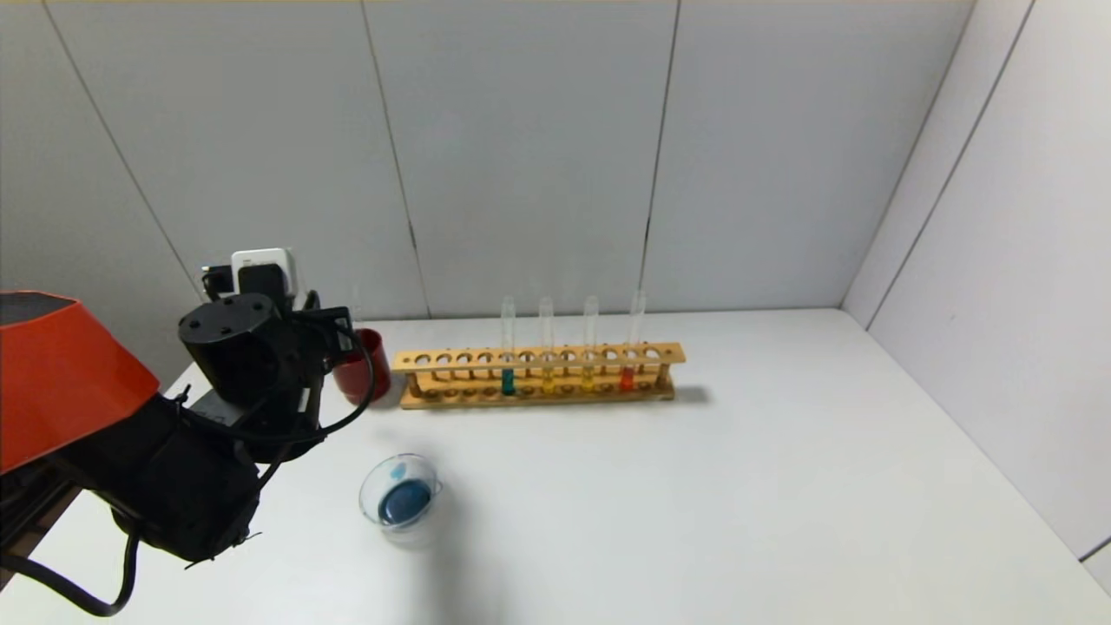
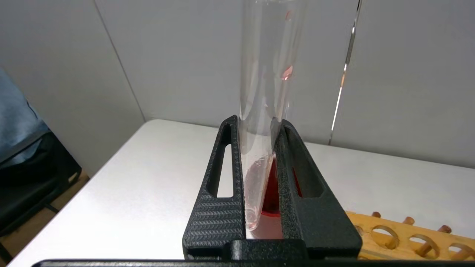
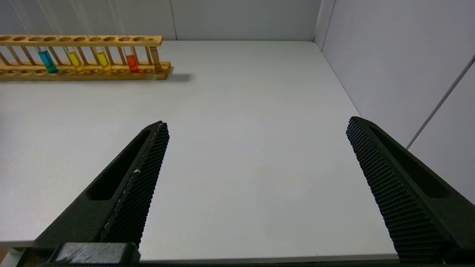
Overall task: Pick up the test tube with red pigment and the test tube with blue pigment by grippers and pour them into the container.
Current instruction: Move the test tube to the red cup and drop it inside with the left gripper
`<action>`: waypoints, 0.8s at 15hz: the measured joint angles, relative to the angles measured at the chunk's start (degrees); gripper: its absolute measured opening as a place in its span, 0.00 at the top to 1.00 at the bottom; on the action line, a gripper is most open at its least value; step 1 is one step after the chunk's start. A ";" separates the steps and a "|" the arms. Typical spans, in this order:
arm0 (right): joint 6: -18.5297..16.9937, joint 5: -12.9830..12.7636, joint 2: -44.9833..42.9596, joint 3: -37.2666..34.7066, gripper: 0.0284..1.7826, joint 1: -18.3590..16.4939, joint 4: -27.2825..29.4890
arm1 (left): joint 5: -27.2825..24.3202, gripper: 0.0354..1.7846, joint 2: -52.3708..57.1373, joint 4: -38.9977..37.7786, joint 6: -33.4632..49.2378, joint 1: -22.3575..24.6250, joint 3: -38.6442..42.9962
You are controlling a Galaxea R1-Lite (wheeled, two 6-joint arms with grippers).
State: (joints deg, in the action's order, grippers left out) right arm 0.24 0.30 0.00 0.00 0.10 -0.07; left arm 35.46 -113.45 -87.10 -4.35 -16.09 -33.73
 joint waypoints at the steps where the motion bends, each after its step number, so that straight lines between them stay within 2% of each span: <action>1: 0.00 0.02 0.00 0.00 0.02 -0.02 0.00 | -0.24 0.85 -0.94 -0.02 0.04 0.06 -1.00; 5: 0.00 -0.04 0.00 0.00 0.02 -0.05 0.00 | -1.38 0.85 -3.51 0.20 0.48 0.48 -6.10; 12: -0.02 0.00 0.00 0.00 0.02 -0.02 0.00 | -5.49 0.85 -9.13 0.37 2.32 5.29 -12.24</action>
State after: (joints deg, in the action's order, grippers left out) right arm 0.22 0.30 0.00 0.00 0.07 -0.07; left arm 29.98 -122.58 -86.74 -2.04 -10.80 -45.97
